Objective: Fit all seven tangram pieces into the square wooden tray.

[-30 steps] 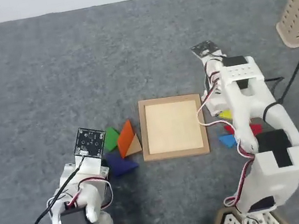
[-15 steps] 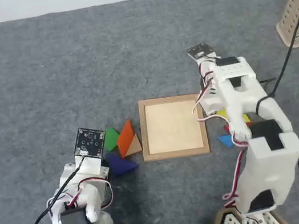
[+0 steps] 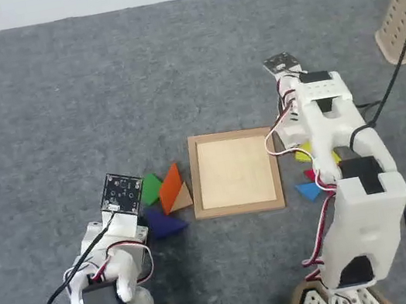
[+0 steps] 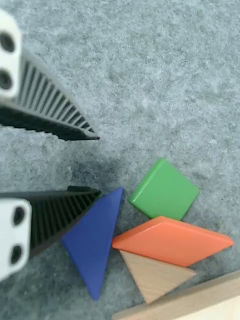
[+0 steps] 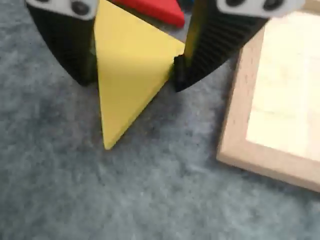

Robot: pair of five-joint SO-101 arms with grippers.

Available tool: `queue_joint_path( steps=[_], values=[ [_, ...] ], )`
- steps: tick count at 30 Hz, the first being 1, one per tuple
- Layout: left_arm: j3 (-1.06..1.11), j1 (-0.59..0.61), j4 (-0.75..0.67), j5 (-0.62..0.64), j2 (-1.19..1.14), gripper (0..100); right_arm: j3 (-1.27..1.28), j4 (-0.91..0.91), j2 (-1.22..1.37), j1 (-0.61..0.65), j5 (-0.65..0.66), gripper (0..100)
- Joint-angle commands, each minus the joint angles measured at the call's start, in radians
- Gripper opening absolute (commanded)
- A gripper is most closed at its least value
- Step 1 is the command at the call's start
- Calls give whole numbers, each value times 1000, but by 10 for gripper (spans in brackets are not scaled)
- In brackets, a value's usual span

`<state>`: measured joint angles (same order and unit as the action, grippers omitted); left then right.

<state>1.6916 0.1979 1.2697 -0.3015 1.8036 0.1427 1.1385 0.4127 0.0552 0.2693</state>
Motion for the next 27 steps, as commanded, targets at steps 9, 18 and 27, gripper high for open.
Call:
queue_joint_path(
  steps=[9, 18, 27],
  values=[
    [-5, -3, 5, -2, 18, 150, 31, 111, -234, 2, 183, 359],
    [-5, -3, 5, -2, 18, 150, 157, -19, -189, 15, 213, 358],
    [-5, -3, 5, -2, 18, 150, 34, 2, -25, 8, 207, 346]
  ],
)
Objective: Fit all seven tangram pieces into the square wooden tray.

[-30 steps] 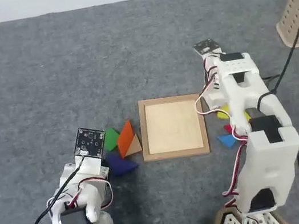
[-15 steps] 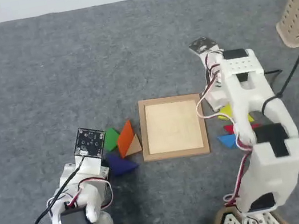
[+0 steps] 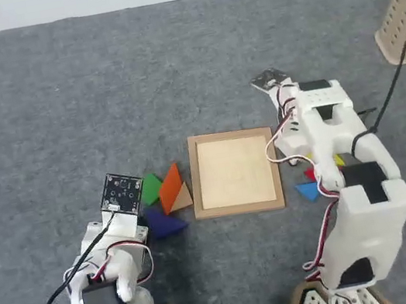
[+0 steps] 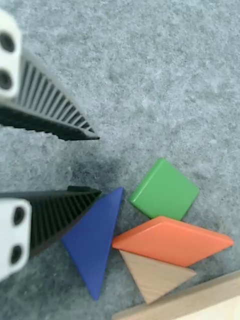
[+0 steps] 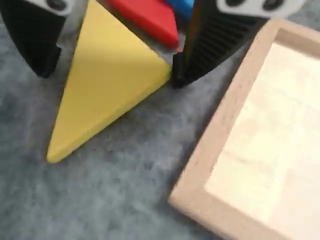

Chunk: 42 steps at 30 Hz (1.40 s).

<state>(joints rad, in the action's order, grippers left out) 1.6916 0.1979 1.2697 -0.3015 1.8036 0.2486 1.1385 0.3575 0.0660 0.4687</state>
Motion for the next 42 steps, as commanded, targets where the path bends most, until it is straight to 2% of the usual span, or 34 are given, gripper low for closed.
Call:
queue_joint_path(
  steps=[1, 6, 14, 21, 25, 29, 35, 42],
  values=[
    [-5, -3, 5, -2, 18, 150, -89, 15, 38, -4, 6, 325],
    [-5, -3, 5, -2, 18, 150, -98, 22, 39, -4, 5, 233],
    [-5, -3, 5, -2, 18, 150, -103, 50, -2, -4, -26, 232],
    [-5, -3, 5, -2, 18, 150, -98, 127, -200, 31, -32, 231],
    [-5, -3, 5, -2, 18, 150, -104, 176, -297, 143, -32, 231],
    [-5, -3, 5, -2, 18, 150, -104, 182, -346, 318, -20, 231],
    [-5, -3, 5, -2, 18, 150, -104, 177, -312, 499, 207, 231],
    [-5, -3, 5, -2, 18, 150, -164, 182, -202, 539, 423, 231]
  ],
)
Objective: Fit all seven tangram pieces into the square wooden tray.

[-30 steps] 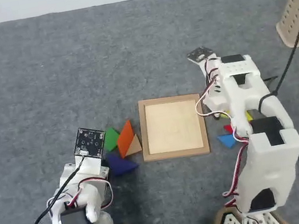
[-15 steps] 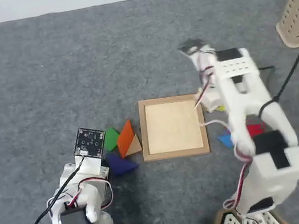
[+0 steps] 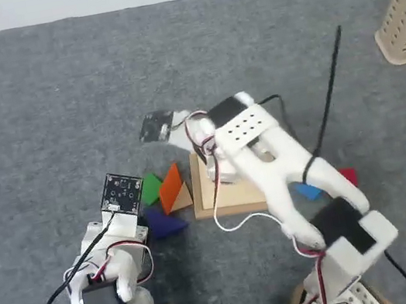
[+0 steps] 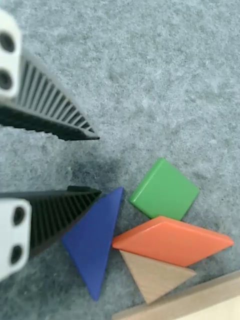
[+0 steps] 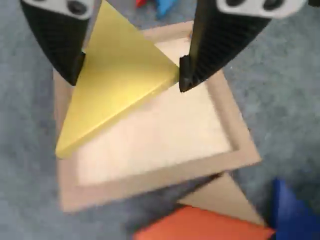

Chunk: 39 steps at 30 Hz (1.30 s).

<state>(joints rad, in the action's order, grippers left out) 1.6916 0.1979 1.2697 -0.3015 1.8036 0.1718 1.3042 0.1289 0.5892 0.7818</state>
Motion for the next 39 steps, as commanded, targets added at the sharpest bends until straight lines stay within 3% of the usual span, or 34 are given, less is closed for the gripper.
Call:
queue_joint_path(
  steps=[1, 9, 15, 23, 29, 34, 39],
  values=[
    [-5, -3, 5, -2, 18, 150, -100, 19, 47, 16, 129, 231],
    [-5, -3, 5, -2, 18, 150, -193, 21, 185, 10, 204, 236],
    [-5, -3, 5, -2, 18, 150, -193, 21, 208, -2, 210, 318],
    [-5, -3, 5, -2, 18, 150, -215, 22, 206, -61, 198, 301],
    [-5, -3, 5, -2, 18, 150, -232, 19, 168, -90, -84, 3],
    [-5, -3, 5, -2, 18, 150, -201, -38, 73, -136, -293, 6],
    [-5, -3, 5, -2, 18, 150, 49, -297, -39, -142, -382, 5]
  ],
)
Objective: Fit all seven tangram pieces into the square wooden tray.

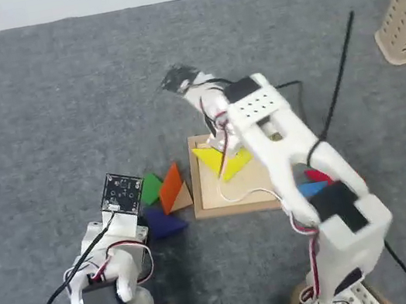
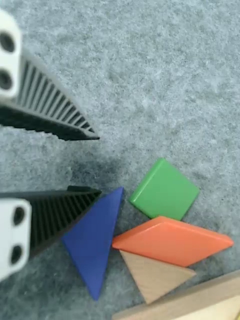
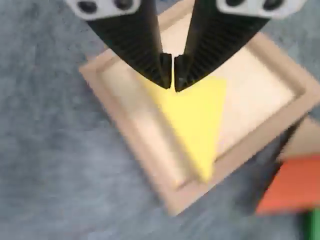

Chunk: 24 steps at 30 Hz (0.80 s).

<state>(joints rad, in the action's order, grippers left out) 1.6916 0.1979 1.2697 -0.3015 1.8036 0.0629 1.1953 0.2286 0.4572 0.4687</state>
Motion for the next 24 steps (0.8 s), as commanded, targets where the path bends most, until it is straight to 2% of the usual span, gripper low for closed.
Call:
queue_joint_path(
  steps=[1, 4, 10, 24],
  values=[
    [-5, -3, 5, -2, 18, 150, 204, -229, -154, -4, -72, 5],
    [-5, -3, 5, -2, 18, 150, 287, -278, -160, 5, -71, 5],
    [-5, -3, 5, -2, 18, 150, 296, -288, -110, -38, -66, 5],
    [-5, -3, 5, -2, 18, 150, 121, -289, 87, -174, -49, 6]
  ],
)
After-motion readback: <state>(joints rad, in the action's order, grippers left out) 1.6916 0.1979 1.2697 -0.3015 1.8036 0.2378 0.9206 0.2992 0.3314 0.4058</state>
